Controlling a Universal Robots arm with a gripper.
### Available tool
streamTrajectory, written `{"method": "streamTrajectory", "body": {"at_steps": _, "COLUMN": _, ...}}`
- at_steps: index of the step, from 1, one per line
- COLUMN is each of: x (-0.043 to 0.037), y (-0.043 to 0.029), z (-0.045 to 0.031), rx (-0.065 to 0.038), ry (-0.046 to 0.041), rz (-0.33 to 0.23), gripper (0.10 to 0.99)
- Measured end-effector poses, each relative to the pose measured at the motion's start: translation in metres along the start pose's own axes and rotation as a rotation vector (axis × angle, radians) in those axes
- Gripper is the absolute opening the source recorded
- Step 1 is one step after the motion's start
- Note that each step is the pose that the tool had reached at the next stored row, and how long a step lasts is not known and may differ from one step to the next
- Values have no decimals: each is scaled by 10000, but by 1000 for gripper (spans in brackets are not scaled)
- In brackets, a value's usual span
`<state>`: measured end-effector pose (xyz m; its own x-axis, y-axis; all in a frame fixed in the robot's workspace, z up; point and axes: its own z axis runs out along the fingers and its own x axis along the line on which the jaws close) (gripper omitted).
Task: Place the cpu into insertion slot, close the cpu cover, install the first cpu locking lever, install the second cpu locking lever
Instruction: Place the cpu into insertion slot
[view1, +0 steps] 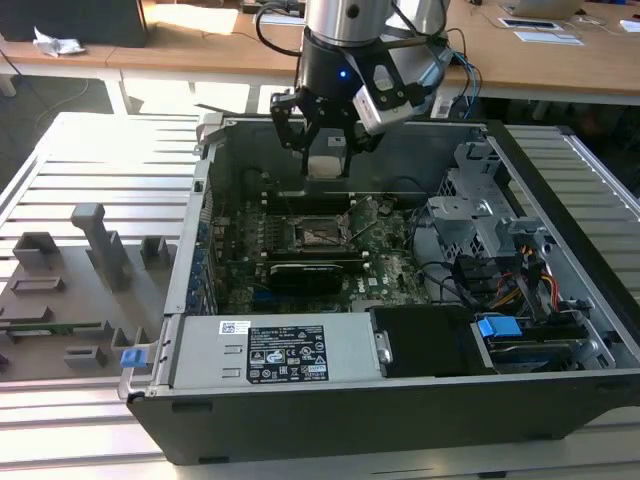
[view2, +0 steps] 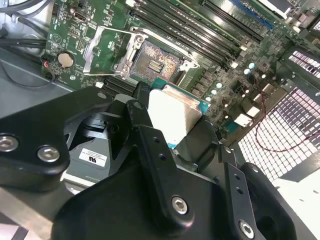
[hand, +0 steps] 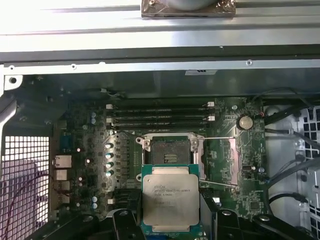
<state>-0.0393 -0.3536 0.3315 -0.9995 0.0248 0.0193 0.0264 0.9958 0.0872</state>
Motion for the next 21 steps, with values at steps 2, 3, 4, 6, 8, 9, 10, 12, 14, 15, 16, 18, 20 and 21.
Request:
{"method": "streamTrajectory", "body": {"at_steps": 2, "x": -1, "y": -5, "z": 53, "rx": 0, "ry": 0, "rz": 0, "gripper": 545}}
{"method": "streamTrajectory", "body": {"at_steps": 3, "x": -2, "y": -8, "z": 90, "rx": 0, "ry": 0, "rz": 0, "gripper": 545}}
{"method": "streamTrajectory", "body": {"at_steps": 4, "x": -2, "y": -10, "z": 120, "rx": 0, "ry": 0, "rz": 0, "gripper": 545}}
{"method": "streamTrajectory", "body": {"at_steps": 6, "x": -3, "y": -14, "z": 154, "rx": 0, "ry": 0, "rz": 0, "gripper": 545}}
{"method": "streamTrajectory", "body": {"at_steps": 8, "x": -4, "y": -16, "z": 186, "rx": -1, "ry": 0, "rz": 0, "gripper": 545}}
{"method": "streamTrajectory", "body": {"at_steps": 9, "x": -4, "y": -17, "z": 199, "rx": 0, "ry": 0, "rz": 0, "gripper": 545}}
{"method": "streamTrajectory", "body": {"at_steps": 10, "x": -4, "y": -19, "z": 213, "rx": 0, "ry": -1, "rz": 0, "gripper": 545}}
{"method": "streamTrajectory", "body": {"at_steps": 12, "x": -5, "y": -21, "z": 244, "rx": 0, "ry": 0, "rz": 0, "gripper": 545}}
{"method": "streamTrajectory", "body": {"at_steps": 14, "x": -5, "y": -24, "z": 277, "rx": 0, "ry": -1, "rz": 0, "gripper": 545}}
{"method": "streamTrajectory", "body": {"at_steps": 15, "x": -6, "y": -27, "z": 310, "rx": 0, "ry": 0, "rz": 0, "gripper": 545}}
{"method": "streamTrajectory", "body": {"at_steps": 16, "x": -7, "y": -29, "z": 331, "rx": 0, "ry": -1, "rz": 0, "gripper": 545}}
{"method": "streamTrajectory", "body": {"at_steps": 18, "x": -7, "y": -34, "z": 386, "rx": 0, "ry": 0, "rz": 0, "gripper": 545}}
{"method": "streamTrajectory", "body": {"at_steps": 20, "x": -8, "y": -37, "z": 426, "rx": 1, "ry": 0, "rz": 0, "gripper": 545}}
{"method": "streamTrajectory", "body": {"at_steps": 21, "x": -9, "y": -40, "z": 462, "rx": 2, "ry": -1, "rz": 0, "gripper": 545}}
